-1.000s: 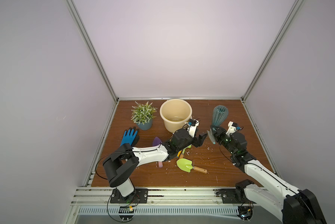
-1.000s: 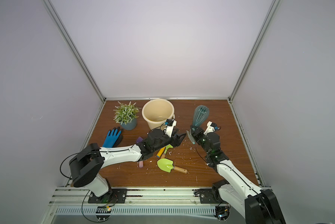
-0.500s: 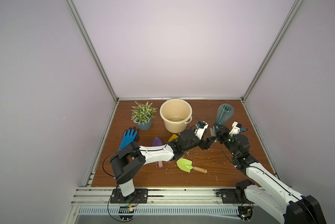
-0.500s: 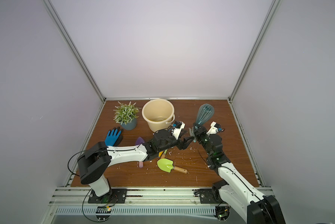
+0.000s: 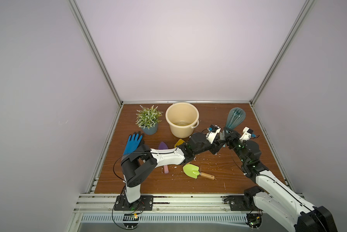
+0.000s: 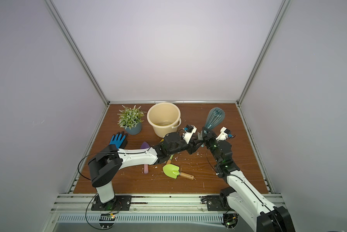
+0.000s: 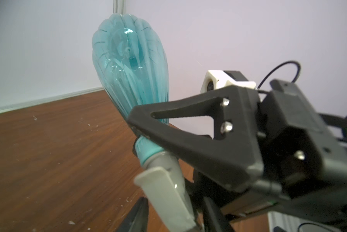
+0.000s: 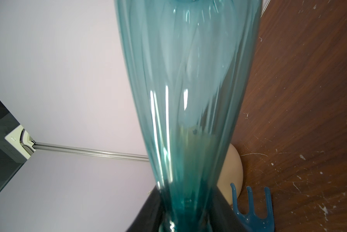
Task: Organize the gardening tools
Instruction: Adjust the gardening tool at the center of the board.
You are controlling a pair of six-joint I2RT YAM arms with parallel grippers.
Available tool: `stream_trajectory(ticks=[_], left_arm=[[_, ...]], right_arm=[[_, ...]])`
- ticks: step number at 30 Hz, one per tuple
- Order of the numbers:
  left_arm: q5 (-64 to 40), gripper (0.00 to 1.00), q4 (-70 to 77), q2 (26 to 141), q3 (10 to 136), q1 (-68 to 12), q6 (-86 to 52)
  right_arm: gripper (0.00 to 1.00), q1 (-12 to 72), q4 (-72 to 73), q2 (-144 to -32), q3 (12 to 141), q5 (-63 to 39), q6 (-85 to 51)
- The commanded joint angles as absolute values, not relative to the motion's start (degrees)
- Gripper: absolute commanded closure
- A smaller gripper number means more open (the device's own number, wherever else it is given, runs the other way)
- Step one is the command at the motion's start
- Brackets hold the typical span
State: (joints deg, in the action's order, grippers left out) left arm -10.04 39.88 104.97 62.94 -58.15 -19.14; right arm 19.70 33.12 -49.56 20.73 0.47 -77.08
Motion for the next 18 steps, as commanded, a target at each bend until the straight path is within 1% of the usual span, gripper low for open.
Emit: stream_trajectory(ticks=[1,4,6,8,11,14,18], left_arm=[[-11.0,0.65,39.4,106.0,64.9,-58.7,-18.6],[-11.6,0.72,39.1,106.2,65.3,-58.7,-18.6],[-11.3,0.78,38.4,106.0,65.5,-58.7,-18.7],[-10.9,0.82,37.6,105.7,65.5,-58.7,-18.4],[-10.1,0.89,36.0,104.8,65.4,-58.7,-17.5],[-8.0,0.99,32.4,103.6,65.8,-58.7,-16.2],[-5.7,1.0,25.2,101.8,66.8,-57.6,-15.1]], right_arm=[[0.62,20.1,37.2,-47.7,20.6,0.3,-77.5],[0.61,20.0,37.8,-47.0,19.5,0.7,-78.1],[0.6,20.1,37.4,-46.3,19.3,1.0,-77.9],[0.57,20.1,36.7,-45.5,19.1,1.5,-77.5],[0.46,20.2,33.7,-44.0,19.0,2.4,-76.7],[0.33,20.0,29.8,-41.8,18.7,3.0,-75.4],[0.2,20.0,21.2,-38.4,19.1,3.2,-71.6]])
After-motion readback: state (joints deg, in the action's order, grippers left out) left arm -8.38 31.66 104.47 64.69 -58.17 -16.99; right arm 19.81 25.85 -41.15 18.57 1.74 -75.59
